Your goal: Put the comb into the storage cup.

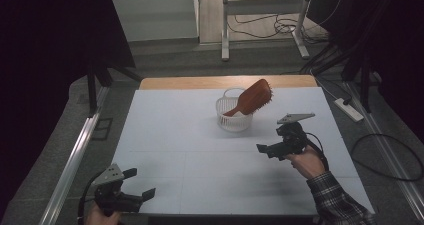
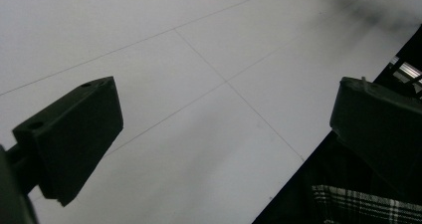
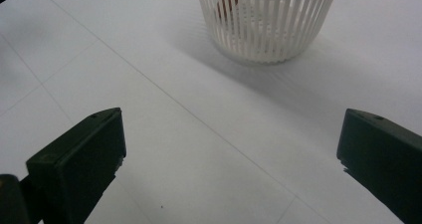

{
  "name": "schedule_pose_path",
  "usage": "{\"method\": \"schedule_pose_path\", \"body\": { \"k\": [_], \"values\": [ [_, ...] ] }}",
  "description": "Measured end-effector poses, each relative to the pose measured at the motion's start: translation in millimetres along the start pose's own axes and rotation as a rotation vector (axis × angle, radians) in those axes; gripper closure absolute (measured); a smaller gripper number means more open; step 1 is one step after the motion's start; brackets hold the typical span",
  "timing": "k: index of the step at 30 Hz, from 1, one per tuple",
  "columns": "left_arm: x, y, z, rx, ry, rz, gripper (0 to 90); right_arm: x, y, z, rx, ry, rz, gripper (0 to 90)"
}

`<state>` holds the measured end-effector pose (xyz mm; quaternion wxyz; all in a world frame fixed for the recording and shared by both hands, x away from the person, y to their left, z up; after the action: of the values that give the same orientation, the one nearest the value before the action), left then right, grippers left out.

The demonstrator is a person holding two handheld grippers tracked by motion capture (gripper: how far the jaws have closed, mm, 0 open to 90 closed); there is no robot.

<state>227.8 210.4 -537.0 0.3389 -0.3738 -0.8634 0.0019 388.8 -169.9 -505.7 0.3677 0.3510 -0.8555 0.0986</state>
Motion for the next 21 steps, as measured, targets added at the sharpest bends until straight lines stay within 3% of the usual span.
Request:
{"method": "schedule_pose_path", "body": {
  "k": [21],
  "values": [
    [-0.5, -0.3, -0.1, -0.005, 0.002, 0.0, 0.5, 13.5, 2.1, 16.6, -0.011, -0.006, -0.016, 0.0]
  ]
}}
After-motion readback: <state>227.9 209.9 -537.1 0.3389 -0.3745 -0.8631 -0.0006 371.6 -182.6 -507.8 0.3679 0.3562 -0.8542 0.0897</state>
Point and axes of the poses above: each handheld gripper's, and its own axes: x roughly backward along the jaws, z roughly out of its underside, y roughly to its left, the point moved 9 cm from there along -x, roughly forward along the jaws, and after that the axes turned 3 degrees about z, right-handed, at the moved point
